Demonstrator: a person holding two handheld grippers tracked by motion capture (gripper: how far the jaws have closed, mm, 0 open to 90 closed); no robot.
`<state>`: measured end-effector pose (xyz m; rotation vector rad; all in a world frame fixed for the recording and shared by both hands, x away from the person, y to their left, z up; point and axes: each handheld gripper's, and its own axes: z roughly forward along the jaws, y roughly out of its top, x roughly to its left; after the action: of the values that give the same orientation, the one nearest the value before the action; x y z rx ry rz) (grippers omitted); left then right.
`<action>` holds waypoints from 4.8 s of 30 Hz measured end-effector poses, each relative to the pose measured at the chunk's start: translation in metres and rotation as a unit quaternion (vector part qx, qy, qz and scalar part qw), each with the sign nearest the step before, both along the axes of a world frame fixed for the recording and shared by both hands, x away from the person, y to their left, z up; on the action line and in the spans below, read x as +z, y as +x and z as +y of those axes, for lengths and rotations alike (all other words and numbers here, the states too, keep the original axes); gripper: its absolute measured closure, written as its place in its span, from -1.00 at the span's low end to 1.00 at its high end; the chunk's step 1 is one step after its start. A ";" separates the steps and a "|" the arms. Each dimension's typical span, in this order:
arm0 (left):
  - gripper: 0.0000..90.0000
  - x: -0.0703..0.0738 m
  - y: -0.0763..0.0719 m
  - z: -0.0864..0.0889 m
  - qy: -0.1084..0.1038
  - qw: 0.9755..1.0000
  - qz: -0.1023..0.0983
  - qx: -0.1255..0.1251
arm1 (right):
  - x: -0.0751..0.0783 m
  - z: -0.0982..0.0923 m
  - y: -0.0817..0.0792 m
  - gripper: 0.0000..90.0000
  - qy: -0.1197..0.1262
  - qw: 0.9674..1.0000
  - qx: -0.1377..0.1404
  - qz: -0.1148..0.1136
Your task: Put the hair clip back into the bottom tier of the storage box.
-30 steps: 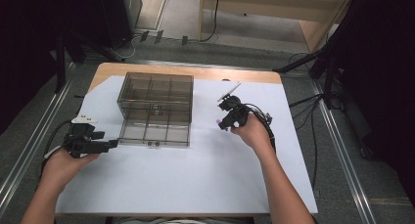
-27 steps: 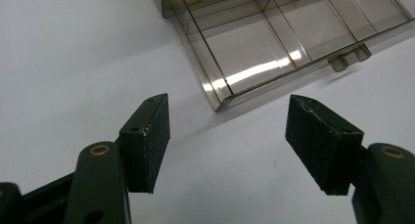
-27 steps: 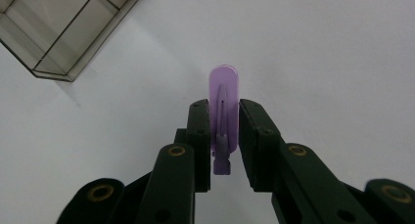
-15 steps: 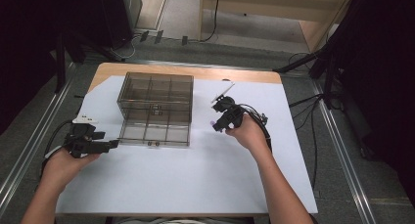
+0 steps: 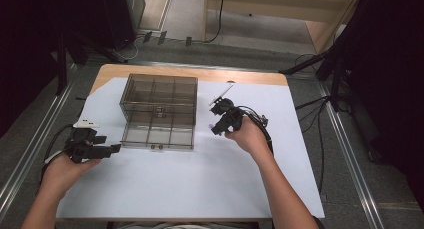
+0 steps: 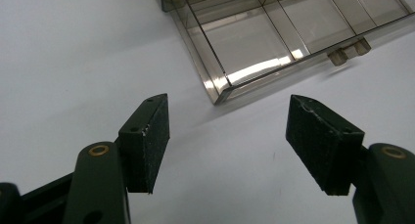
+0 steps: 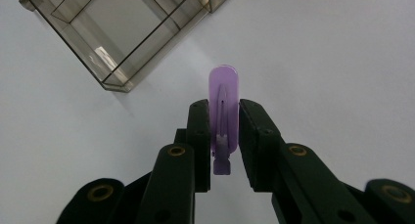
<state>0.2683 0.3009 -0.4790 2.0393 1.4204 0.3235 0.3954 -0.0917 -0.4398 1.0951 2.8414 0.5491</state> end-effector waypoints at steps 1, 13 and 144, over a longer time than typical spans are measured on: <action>-0.25 0.000 0.000 0.000 0.000 1.000 0.000 0.000 | 0.000 0.000 0.000 0.71 0.000 1.000 0.000 0.000; -0.25 -0.001 -0.009 0.007 0.002 1.000 0.003 0.011 | 0.002 0.018 -0.001 0.71 0.001 1.000 0.019 0.004; -0.29 -0.007 -0.015 0.009 0.008 1.000 0.009 0.012 | -0.015 0.082 -0.013 0.24 0.037 0.995 0.092 -0.010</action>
<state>0.2532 0.3103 -0.4855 2.0437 1.4597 0.3278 0.3829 -0.0099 -0.4546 0.8351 2.9446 0.6788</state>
